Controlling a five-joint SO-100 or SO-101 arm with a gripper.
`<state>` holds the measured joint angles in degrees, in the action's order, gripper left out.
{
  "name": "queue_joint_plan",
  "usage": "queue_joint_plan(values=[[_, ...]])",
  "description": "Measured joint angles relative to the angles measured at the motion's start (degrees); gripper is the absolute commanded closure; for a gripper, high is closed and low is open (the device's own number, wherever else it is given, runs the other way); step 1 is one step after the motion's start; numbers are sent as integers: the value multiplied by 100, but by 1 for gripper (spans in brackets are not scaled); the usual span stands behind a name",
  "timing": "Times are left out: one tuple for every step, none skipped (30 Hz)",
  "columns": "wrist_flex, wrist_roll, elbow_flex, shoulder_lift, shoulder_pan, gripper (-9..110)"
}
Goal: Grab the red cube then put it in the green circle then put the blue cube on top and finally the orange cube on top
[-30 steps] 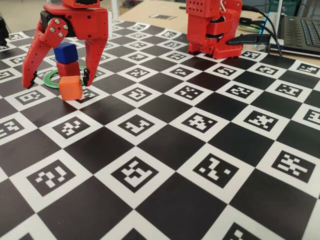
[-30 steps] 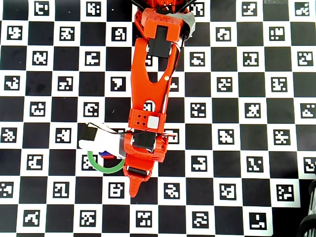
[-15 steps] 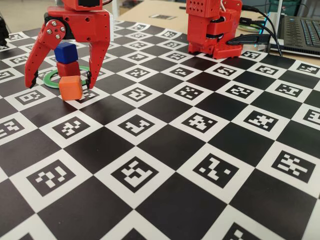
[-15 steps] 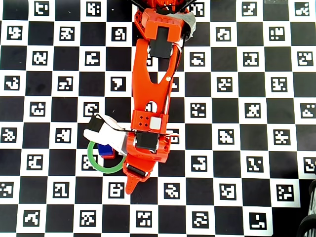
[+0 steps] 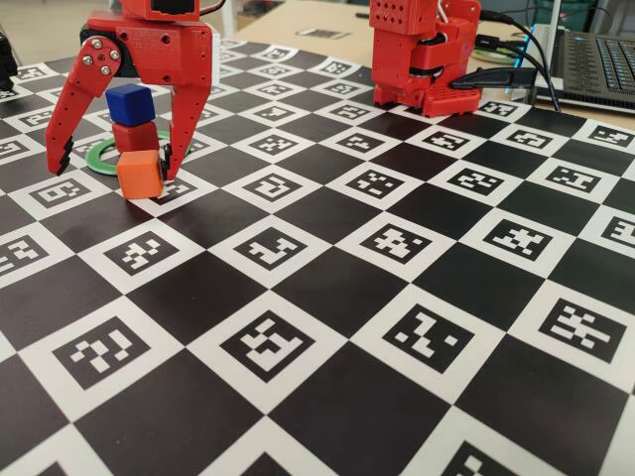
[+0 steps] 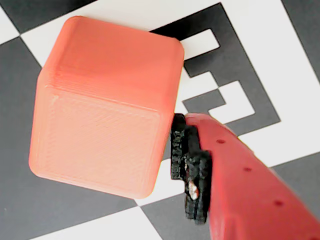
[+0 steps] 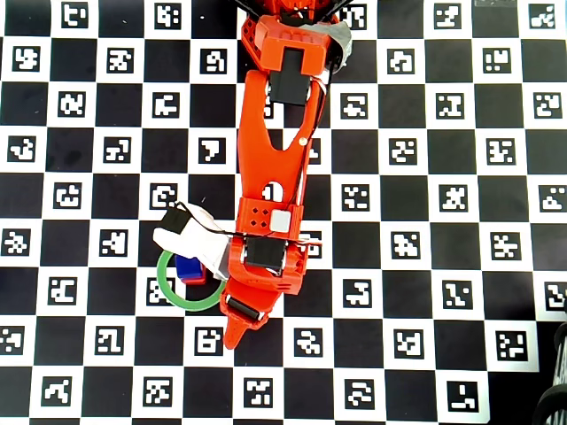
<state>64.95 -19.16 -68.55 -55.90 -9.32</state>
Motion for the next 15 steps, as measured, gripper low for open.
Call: queue_joint_plan(values=[[0,9,0,0,0,64],[0,9,0,0,0,65],[0,18,0,0,0,66],[0,26,0,0,-18,67],[0,44,0,0,-35,67],[0,53,0,0,-53,68],[0,53,0,0,-70,69],[0,70,0,0,-97,70],[0,88,0,0,-114,71],[0,88,0,0,-132,73],[0,97,-35,0,-158,74],[0,97,-62,0,-158,75],[0,97,-79,0,-176,77],[0,141,-88,0,-185,79],[0,176,-88,0,-185,82]])
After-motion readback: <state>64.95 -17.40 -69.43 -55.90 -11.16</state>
